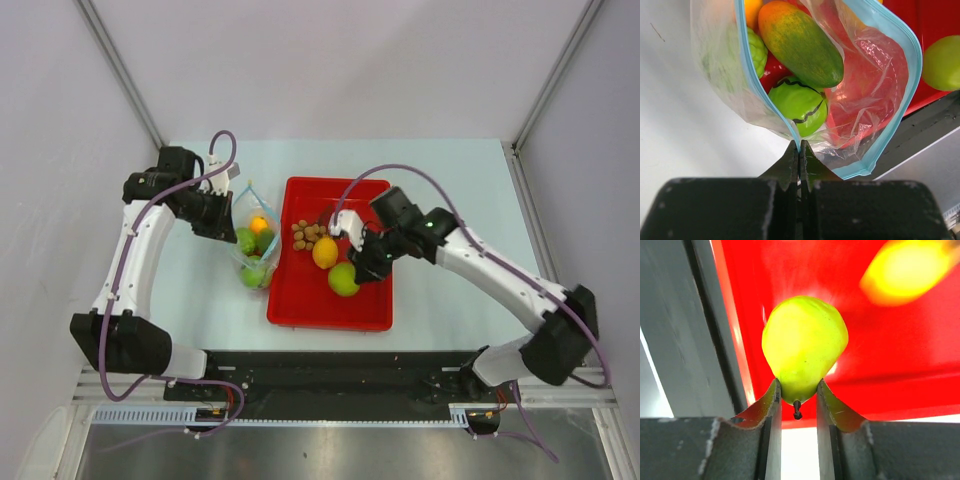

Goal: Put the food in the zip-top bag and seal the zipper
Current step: Pick up the fake fruit from the bin, then place the fake fruit in the zipper food storage bag.

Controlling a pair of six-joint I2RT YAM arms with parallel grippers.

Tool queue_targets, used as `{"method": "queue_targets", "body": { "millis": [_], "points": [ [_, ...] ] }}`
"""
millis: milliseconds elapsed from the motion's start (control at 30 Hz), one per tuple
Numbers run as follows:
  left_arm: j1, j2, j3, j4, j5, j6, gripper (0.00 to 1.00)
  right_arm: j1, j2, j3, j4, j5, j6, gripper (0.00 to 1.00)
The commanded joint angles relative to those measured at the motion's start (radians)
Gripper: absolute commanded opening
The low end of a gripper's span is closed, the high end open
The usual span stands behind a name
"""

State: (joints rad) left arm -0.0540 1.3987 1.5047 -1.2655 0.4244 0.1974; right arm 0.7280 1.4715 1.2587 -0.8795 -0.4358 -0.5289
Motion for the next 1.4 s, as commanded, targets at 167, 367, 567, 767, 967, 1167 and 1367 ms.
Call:
{"method": "queue_targets", "body": {
  "millis": [167,367,567,767,967,1167,1367],
  "points": [
    [-0.009,0.005,0.014,0.023,0.036,-0.039,0.00,0.089,-0.102,0.211,0.510,-0.054,0.245,0.03],
    [-0.009,0.013,0.045,0.012,0.073,-0.078,0.00,0.163,0.151,0.445,0.527,0.017,0.234,0.01],
    [-0.009,0.016,0.068,0.021,0.108,-0.111,0.00,0.192,0.300,0.492,0.533,0.086,0.198,0.03],
    [-0.007,0.005,0.069,0.028,0.111,-0.113,0.00,0.198,0.446,0.613,0.465,0.239,0.257,0.04],
    [-0.007,0.002,0.048,0.032,0.125,-0.108,0.00,0.226,0.483,0.623,0.560,0.371,0.288,0.28],
    [-0.007,0.016,0.058,0.031,0.134,-0.110,0.00,0.241,0.474,0.611,0.506,0.260,0.271,0.78],
    [-0.006,0.017,0.060,0.029,0.137,-0.108,0.00,0.122,0.307,0.559,0.485,0.008,0.385,1.00]
  ]
}}
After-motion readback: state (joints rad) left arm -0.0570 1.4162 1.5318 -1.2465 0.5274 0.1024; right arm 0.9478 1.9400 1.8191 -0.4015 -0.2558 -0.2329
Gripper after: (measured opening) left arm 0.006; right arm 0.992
